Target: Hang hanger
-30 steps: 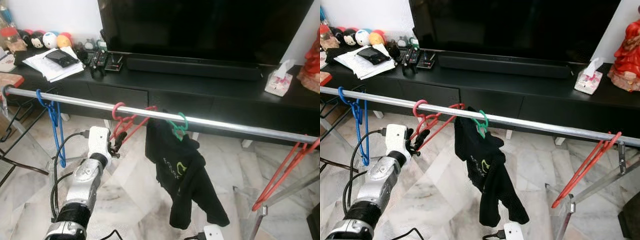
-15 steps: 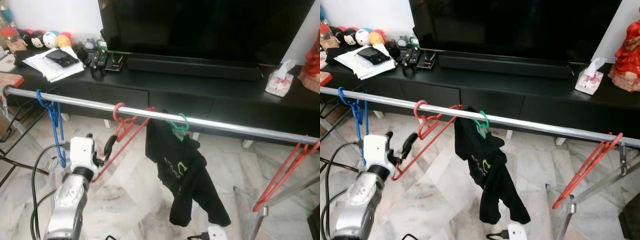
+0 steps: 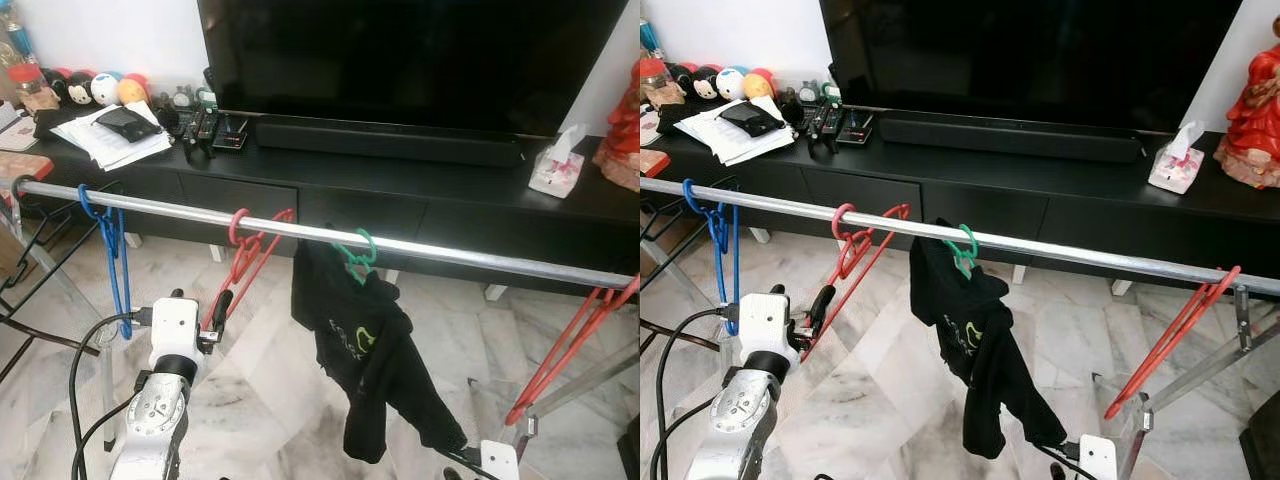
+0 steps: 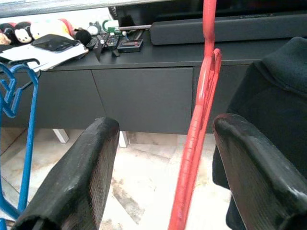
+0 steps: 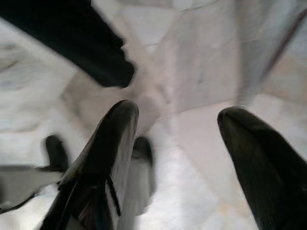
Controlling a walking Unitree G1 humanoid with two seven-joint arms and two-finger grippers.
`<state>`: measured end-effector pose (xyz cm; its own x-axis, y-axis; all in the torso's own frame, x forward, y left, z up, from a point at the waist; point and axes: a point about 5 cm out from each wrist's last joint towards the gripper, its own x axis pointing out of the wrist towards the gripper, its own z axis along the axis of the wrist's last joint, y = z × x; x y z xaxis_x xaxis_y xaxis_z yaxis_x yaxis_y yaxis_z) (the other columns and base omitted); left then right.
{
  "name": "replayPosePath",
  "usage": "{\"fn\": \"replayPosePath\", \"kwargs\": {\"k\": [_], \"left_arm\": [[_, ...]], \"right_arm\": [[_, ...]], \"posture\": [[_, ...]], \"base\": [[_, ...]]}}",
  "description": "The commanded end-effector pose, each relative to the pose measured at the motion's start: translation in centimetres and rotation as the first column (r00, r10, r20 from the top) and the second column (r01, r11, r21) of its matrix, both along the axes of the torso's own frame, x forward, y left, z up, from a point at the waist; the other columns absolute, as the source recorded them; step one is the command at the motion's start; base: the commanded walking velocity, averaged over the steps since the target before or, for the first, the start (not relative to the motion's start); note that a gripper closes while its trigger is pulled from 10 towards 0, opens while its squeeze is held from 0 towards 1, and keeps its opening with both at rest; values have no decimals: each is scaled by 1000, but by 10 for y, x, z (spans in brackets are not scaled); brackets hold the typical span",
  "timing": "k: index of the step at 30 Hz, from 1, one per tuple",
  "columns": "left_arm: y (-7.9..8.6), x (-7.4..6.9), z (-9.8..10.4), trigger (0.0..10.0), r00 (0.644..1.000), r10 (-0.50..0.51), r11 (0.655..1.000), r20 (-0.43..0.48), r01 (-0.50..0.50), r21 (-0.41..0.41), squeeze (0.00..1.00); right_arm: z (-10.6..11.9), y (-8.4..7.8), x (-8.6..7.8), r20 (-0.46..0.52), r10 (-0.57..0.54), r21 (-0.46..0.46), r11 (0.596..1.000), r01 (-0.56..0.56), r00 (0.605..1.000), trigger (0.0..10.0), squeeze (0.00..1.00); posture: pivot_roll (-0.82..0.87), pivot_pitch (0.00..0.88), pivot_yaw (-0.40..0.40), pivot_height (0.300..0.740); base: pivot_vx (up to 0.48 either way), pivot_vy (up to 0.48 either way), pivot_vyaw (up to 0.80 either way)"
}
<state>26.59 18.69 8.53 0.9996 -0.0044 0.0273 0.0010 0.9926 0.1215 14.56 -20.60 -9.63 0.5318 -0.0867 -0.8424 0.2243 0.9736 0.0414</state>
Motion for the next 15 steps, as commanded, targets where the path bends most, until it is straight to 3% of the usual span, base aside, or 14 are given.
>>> {"fn": "replayPosePath", "kwargs": {"k": [1,12,15], "left_arm": [[-2,1,-1,10000,1000,3,1000,-10,-3,-2,0],[-11,1,-3,10000,1000,-16,999,-12,16,-29,0],[-12,1,-3,10000,1000,-20,999,-13,19,-32,0]], "right_arm": [[-1,1,-2,3,-11,11,1000,11,1000,10000,0],[-2,2,-5,-4,-1,15,1000,1,1000,10000,0],[-2,2,-5,-4,-3,16,1000,3,1000,10000,0]], "posture": [[-51,0,0,740],[-60,0,-5,740],[-59,0,-6,740]], "base": [[0,0,0],[0,0,0],[-251,0,0]]}}
